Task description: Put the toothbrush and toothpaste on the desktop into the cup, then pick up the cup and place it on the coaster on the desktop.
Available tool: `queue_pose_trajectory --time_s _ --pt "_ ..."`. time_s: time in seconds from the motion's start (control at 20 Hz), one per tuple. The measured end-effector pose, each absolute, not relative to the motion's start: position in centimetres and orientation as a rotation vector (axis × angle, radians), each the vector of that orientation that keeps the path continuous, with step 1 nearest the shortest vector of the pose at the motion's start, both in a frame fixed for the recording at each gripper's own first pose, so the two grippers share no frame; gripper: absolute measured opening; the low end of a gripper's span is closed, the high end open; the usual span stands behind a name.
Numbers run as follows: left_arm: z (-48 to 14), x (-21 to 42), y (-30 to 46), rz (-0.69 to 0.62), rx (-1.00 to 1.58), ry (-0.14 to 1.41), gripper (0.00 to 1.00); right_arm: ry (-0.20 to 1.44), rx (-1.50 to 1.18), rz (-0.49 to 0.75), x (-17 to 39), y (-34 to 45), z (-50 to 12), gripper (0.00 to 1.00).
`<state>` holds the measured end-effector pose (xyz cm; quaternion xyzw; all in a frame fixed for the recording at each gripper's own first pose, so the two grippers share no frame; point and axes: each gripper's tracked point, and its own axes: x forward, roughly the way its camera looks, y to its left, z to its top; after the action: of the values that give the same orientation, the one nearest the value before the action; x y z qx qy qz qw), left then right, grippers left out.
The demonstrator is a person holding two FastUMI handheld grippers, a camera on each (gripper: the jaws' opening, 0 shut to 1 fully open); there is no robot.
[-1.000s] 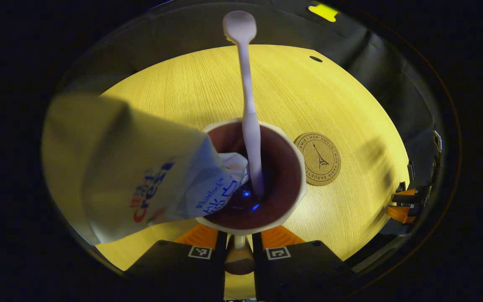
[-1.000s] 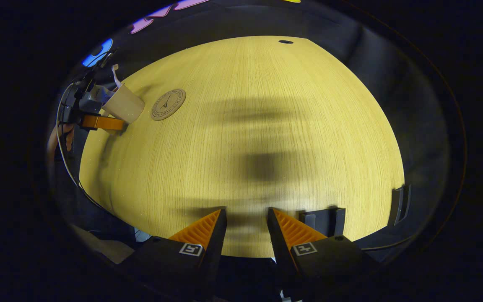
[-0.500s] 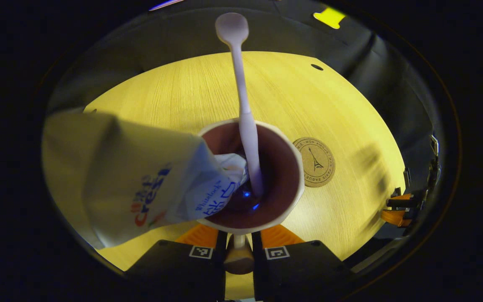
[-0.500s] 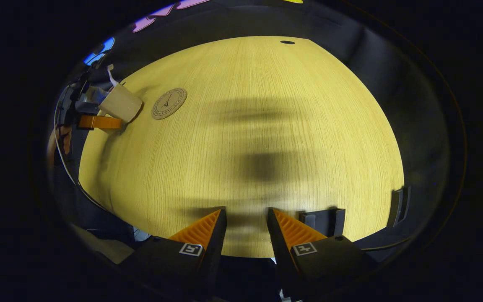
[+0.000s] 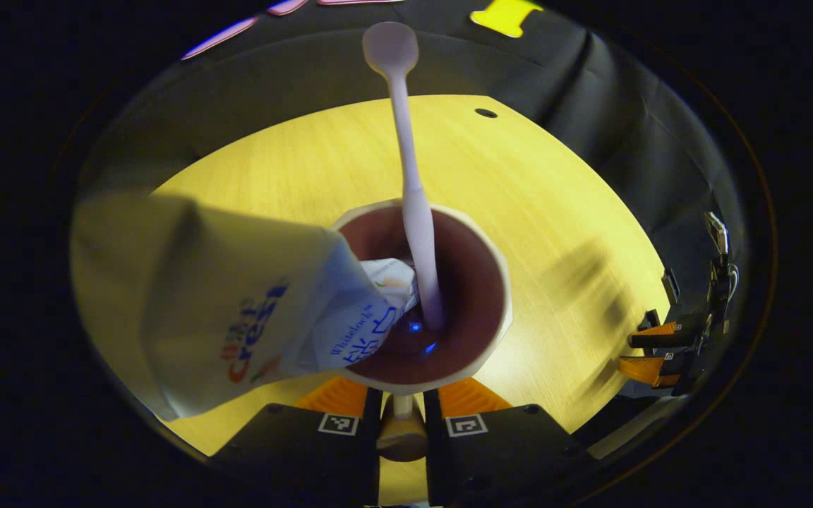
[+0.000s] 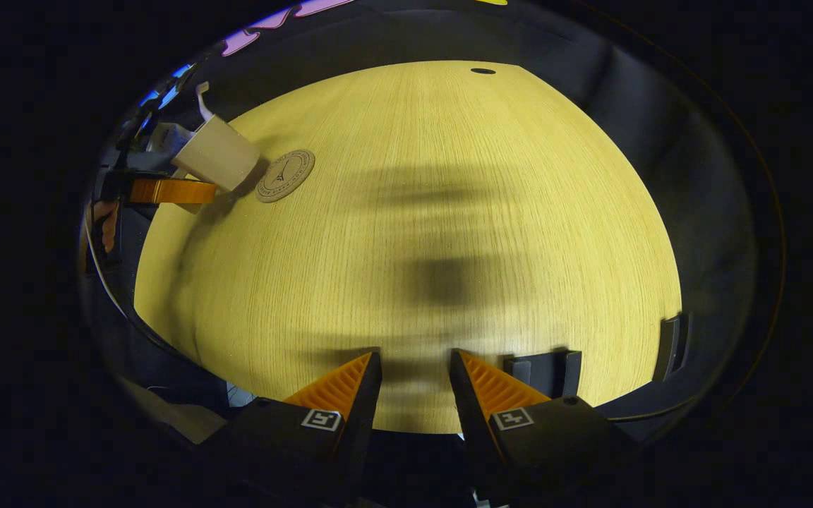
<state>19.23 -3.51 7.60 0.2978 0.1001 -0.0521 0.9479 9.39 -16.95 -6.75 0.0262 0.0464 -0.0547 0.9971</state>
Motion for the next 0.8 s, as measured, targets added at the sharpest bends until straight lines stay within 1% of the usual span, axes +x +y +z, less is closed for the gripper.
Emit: queue_pose_trajectory --time_s 0.05,0.1,0.4,0.45,0.5,0.55,0.6,0.65,0.7,0.75,0.8 --pt "7.5 19.3 -4.3 -0.114 0.619 0.205 0.35 0.093 0.056 -0.109 9.4 -17.0 -6.7 0.62" --pt "7.2 19.4 -5.1 -0.121 0.628 0.208 0.30 0.093 0.059 -0.108 9.4 -17.0 -6.7 0.62" --pt "6.9 20.3 -7.1 -0.125 0.670 0.227 0.30 0.093 0.066 -0.101 9.4 -16.9 -6.7 0.62" --pt "6.7 20.5 -7.1 -0.119 0.675 0.233 0.30 0.093 0.065 -0.100 9.3 -17.0 -6.6 0.62" --pt "6.6 20.7 -7.4 -0.117 0.676 0.239 0.35 0.093 0.064 -0.099 9.4 -17.0 -6.7 0.62" --pt "6.3 21.1 -7.6 -0.119 0.674 0.244 0.35 0.092 0.064 -0.099 9.4 -17.0 -6.7 0.62" --pt "6.2 21.2 -7.8 -0.120 0.675 0.245 0.30 0.092 0.065 -0.098 9.3 -16.9 -6.7 0.62" --pt "6.3 21.3 -7.7 -0.119 0.680 0.246 0.30 0.091 0.064 -0.097 9.4 -16.9 -6.7 0.62" --pt "6.2 21.4 -7.8 -0.119 0.685 0.246 0.35 0.092 0.063 -0.096 9.3 -16.9 -6.6 0.62" --pt "6.2 21.5 -8.0 -0.119 0.689 0.248 0.30 0.092 0.063 -0.096 9.3 -16.9 -6.6 0.62" --pt "6.1 21.7 -8.0 -0.117 0.697 0.251 0.30 0.092 0.064 -0.095 9.4 -16.9 -6.7 0.62"
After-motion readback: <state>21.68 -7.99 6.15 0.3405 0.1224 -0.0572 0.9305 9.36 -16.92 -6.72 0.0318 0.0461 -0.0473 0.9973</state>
